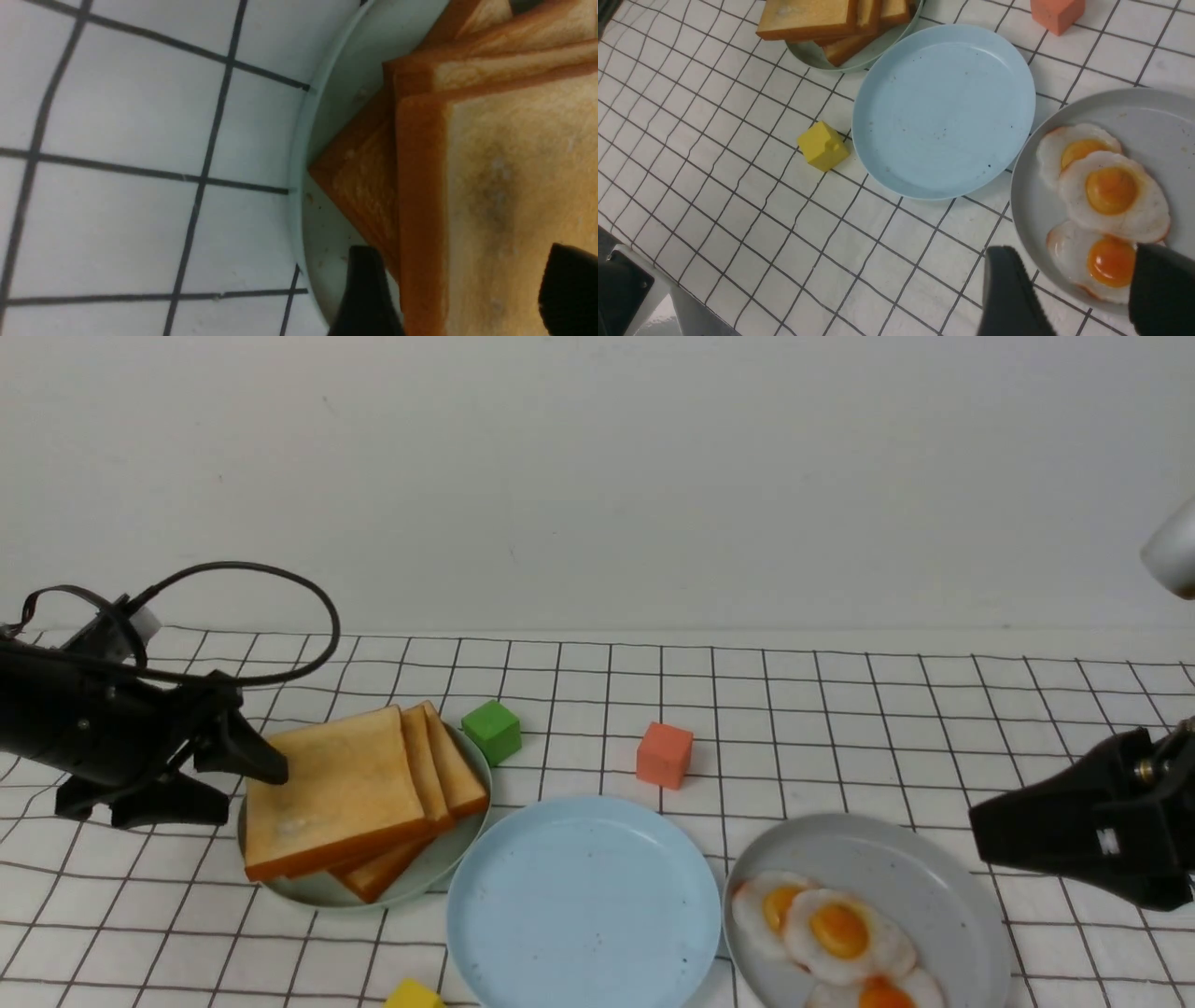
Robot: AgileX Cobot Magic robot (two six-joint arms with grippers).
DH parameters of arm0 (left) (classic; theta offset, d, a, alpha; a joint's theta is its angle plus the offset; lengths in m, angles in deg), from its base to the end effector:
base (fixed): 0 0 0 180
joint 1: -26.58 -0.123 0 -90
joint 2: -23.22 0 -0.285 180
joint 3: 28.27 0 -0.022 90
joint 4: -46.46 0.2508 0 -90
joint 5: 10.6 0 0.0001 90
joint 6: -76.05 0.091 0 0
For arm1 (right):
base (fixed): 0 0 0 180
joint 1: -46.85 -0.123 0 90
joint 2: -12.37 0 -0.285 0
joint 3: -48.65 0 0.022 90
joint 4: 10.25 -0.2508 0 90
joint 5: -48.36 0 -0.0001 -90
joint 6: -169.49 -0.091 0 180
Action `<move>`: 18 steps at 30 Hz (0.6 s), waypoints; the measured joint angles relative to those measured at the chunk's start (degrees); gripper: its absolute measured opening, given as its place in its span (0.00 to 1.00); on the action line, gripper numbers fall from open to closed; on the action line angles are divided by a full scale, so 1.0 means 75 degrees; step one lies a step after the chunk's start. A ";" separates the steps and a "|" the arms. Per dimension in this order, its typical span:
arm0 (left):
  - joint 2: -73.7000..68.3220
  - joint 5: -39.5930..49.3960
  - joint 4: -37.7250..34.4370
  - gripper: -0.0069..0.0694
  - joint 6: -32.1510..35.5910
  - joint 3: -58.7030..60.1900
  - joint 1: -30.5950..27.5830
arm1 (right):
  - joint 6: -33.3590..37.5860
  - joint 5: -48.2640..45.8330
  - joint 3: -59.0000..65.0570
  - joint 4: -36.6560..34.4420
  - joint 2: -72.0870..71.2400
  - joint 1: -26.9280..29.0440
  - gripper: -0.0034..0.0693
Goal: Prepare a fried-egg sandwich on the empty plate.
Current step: Use the left arm to grab a slice of bread
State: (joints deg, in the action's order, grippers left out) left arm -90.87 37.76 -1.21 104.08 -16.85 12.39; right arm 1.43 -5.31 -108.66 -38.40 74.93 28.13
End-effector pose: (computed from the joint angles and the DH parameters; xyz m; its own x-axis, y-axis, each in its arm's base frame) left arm 0.3573 0.0384 0.1830 -0.9099 -0.3509 -0.2211 -0.1742 0.8072 -0.5640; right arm 0.1554 0.0892 0.3586 -0.7254 -0.1497 -0.6718 -0.4805 0.8091 0.3385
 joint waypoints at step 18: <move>-0.0155 -0.0074 -0.0321 0.13 0.0513 -0.0046 0.0000 | 0.0000 0.0005 0.0000 0.0000 0.0000 0.0000 0.56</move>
State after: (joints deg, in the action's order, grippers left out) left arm -92.03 37.21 -3.62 107.92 -17.19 12.39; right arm 1.43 -5.26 -108.66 -38.40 74.93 28.13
